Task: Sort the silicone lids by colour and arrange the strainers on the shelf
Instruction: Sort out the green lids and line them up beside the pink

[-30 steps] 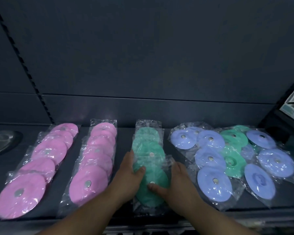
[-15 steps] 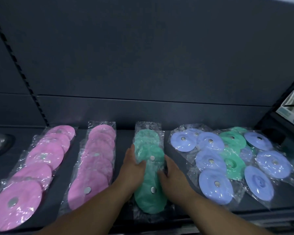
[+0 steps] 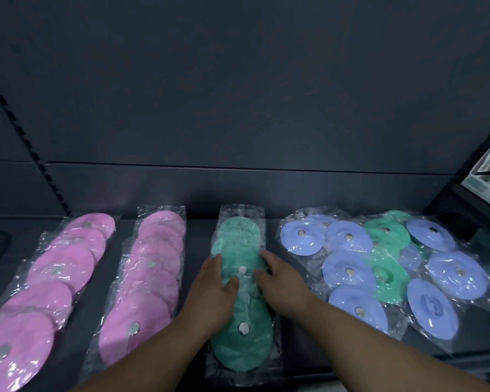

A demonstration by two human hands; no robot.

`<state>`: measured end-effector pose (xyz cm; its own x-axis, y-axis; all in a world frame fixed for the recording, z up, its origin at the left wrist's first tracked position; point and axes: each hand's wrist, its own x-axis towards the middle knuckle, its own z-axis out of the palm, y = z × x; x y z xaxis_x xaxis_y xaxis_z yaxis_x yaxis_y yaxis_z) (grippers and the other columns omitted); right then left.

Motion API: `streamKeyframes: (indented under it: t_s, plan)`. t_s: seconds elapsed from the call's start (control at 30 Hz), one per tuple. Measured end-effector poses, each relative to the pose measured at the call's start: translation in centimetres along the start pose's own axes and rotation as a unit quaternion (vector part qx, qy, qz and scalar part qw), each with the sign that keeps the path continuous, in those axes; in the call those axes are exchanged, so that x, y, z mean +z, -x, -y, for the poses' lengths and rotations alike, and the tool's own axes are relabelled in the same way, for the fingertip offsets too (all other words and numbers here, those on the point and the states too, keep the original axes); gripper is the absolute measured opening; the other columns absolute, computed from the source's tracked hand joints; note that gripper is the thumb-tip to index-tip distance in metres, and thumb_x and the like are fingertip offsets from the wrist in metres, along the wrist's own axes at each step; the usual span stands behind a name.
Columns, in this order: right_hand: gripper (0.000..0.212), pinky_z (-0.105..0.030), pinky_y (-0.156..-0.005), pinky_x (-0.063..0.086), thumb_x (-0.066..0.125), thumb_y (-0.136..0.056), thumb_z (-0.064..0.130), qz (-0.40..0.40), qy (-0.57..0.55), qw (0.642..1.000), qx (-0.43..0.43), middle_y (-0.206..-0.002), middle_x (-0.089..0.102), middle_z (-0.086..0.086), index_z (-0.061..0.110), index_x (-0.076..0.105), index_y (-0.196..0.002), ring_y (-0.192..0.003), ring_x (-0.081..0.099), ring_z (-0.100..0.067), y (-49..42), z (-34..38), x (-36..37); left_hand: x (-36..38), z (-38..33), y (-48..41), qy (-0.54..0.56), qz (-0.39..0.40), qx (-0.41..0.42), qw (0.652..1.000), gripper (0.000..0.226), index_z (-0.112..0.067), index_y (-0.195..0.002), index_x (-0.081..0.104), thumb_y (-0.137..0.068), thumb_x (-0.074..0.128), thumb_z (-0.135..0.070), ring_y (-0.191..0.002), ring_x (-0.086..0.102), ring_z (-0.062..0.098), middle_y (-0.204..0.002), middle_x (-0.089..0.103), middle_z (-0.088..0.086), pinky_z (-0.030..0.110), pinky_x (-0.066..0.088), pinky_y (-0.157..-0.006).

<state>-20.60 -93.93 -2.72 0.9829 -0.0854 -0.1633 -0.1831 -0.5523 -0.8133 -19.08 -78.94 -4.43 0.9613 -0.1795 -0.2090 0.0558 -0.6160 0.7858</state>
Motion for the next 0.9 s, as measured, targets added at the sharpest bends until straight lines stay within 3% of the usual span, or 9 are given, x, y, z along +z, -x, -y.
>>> streamKeyframes:
  t_s: [0.07, 0.17, 0.3, 0.43, 0.53, 0.6, 0.7, 0.83, 0.9]
  plan:
    - [0.032, 0.000, -0.072, 0.039, 0.046, -0.096, 0.019, -0.004, -0.008, 1.000, -0.003, -0.107, 0.060, 0.015, 0.033, 0.052, -0.123, -0.100, 0.058, -0.007, -0.2, -0.2, -0.6, -0.1, 0.1, -0.3, -0.019, 0.000, 0.004, 1.000, 0.063, -0.016, -0.151, 0.018, -0.097, 0.045, -0.034, -0.143, 0.023, 0.017, -0.158, 0.018, 0.000, 0.030, 0.020, -0.117]
    - [0.037, -0.016, -0.090, 0.038, 0.052, -0.094, 0.026, -0.068, 0.032, 0.997, 0.007, -0.118, 0.058, 0.010, 0.026, 0.050, -0.131, -0.113, 0.056, -0.012, 0.0, -0.9, -2.5, -0.1, -0.4, -0.3, -0.045, -0.040, 0.029, 0.998, 0.065, -0.020, -0.150, 0.020, -0.095, 0.047, -0.039, -0.145, 0.016, 0.019, -0.159, 0.013, 0.003, 0.035, 0.016, -0.119]
    - [0.041, -0.004, -0.084, 0.031, 0.066, -0.085, 0.024, -0.155, 0.117, 0.981, -0.002, -0.120, 0.060, 0.001, 0.019, 0.058, -0.125, -0.108, 0.058, -0.015, 0.5, -3.1, -7.4, 0.6, -2.8, -0.2, -0.130, -0.088, 0.104, 0.982, 0.066, -0.020, -0.149, 0.024, -0.092, 0.054, -0.037, -0.147, 0.003, 0.019, -0.160, 0.005, 0.005, 0.025, 0.003, -0.116]
    - [0.045, -0.013, -0.095, 0.030, 0.074, -0.078, 0.021, -0.164, 0.189, 0.968, 0.018, -0.127, 0.057, -0.004, 0.017, 0.061, -0.121, -0.117, 0.055, -0.020, 1.0, -5.9, -13.4, 3.4, -5.7, 0.2, -0.157, -0.044, 0.165, 0.973, 0.067, -0.025, -0.148, 0.025, -0.090, 0.057, -0.039, -0.147, 0.001, 0.018, -0.159, 0.002, 0.001, 0.026, 0.004, -0.117]
    - [0.046, -0.017, -0.096, 0.032, 0.075, -0.077, 0.023, -0.170, 0.221, 0.959, 0.044, -0.129, 0.055, -0.004, 0.020, 0.061, -0.121, -0.117, 0.054, -0.020, 1.0, -8.2, -17.4, 6.7, -7.8, 0.4, -0.160, 0.014, 0.197, 0.967, 0.081, -0.029, -0.149, 0.020, -0.081, 0.054, -0.058, -0.145, -0.002, 0.012, -0.158, -0.003, -0.006, 0.020, 0.002, -0.114]
    - [0.052, -0.020, -0.100, 0.033, 0.075, -0.075, 0.026, -0.161, 0.246, 0.954, 0.061, -0.132, 0.052, -0.003, 0.022, 0.058, -0.124, -0.121, 0.051, -0.019, 0.9, -10.0, -19.7, 9.2, -8.9, 0.4, -0.189, 0.056, 0.191, 0.962, 0.101, -0.033, -0.149, 0.011, -0.064, 0.047, -0.074, -0.146, -0.004, 0.014, -0.159, -0.007, -0.004, 0.021, 0.002, -0.114]
    - [0.075, -0.026, -0.105, 0.034, 0.080, -0.067, 0.039, -0.130, 0.283, 0.947, 0.077, -0.139, 0.046, -0.002, 0.024, 0.049, -0.133, -0.128, 0.043, -0.019, 0.6, -12.5, -22.7, 13.0, -9.9, 0.0, -0.228, 0.085, 0.151, 0.958, 0.119, -0.035, -0.149, -0.006, -0.058, 0.054, -0.081, -0.146, -0.013, 0.020, -0.158, -0.017, -0.001, 0.030, 0.001, -0.119]
    - [0.082, -0.026, -0.110, 0.024, 0.076, -0.070, 0.050, -0.122, 0.297, 0.945, 0.056, -0.148, 0.038, -0.005, 0.022, 0.042, -0.140, -0.138, 0.032, -0.020, -0.7, -14.9, -26.0, 16.3, -11.7, -1.4, -0.266, 0.011, 0.106, 0.958, 0.144, -0.037, -0.148, -0.010, -0.023, 0.013, -0.104, -0.147, -0.009, 0.025, -0.159, -0.015, 0.001, 0.038, 0.007, -0.119]
    - [0.080, -0.026, -0.111, 0.021, 0.072, -0.075, 0.052, -0.117, 0.305, 0.945, 0.028, -0.151, 0.035, -0.006, 0.020, 0.041, -0.141, -0.141, 0.028, -0.019, -1.8, -15.9, -27.4, 17.2, -12.9, -2.0, -0.247, -0.019, 0.071, 0.966, 0.138, -0.041, -0.148, -0.008, -0.028, 0.015, -0.104, -0.146, -0.011, 0.026, -0.159, -0.015, -0.002, 0.043, 0.007, -0.119]
